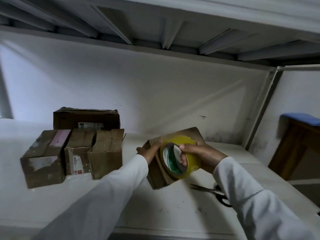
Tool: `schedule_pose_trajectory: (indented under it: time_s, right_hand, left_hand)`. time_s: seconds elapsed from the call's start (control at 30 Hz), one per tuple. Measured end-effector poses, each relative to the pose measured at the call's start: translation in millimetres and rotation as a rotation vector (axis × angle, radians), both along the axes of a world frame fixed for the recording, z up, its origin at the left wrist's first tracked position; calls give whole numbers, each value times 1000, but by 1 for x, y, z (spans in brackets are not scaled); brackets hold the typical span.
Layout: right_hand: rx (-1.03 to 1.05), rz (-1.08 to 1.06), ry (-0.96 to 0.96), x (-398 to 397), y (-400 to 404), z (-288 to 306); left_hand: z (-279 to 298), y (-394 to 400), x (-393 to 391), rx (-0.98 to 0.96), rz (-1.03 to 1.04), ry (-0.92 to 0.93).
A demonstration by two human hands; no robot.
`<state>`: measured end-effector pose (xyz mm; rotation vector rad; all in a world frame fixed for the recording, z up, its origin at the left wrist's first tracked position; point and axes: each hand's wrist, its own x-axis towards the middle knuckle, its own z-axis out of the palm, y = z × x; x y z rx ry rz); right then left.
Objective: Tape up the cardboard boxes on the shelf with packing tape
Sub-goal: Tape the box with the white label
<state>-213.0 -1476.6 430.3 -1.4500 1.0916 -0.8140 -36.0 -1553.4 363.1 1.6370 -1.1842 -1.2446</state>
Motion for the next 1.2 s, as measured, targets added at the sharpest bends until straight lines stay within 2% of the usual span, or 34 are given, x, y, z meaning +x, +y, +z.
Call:
schedule_pose_trajectory:
  time_s: [0.1, 0.2, 0.3, 0.4, 0.47, 0.63, 0.87, 1.03, 1.2]
  right_hand:
    - [-56, -100, -32, 15, -5, -11]
    - [-46, -147, -10, 15, -5, -12]
    - [-16, -160, 11, 19, -3, -6]
    - [149, -154, 17, 24, 0, 0]
    - [252, -98, 101, 21, 8, 6]
    - [307, -107, 152, 12, 16, 0]
    - [301, -90, 236, 12, 24, -2]
    - [251, -115, 183, 20, 25, -12]
    - [278, -114, 217, 20, 30, -15]
  left_hand:
    - [-21, 0, -3, 93, 32, 96]
    - [-49, -2, -9, 94, 80, 307]
    - [-70, -18, -14, 82, 112, 299]
    - [-70, -24, -15, 122, 133, 338]
    - [-51, -8, -14, 151, 131, 394]
    - [-30, 9, -16, 142, 78, 494]
    - [-31, 8, -16, 95, 94, 442]
    - [-30, 9, -15, 79, 85, 472]
    - [-34, 7, -18, 63, 72, 434]
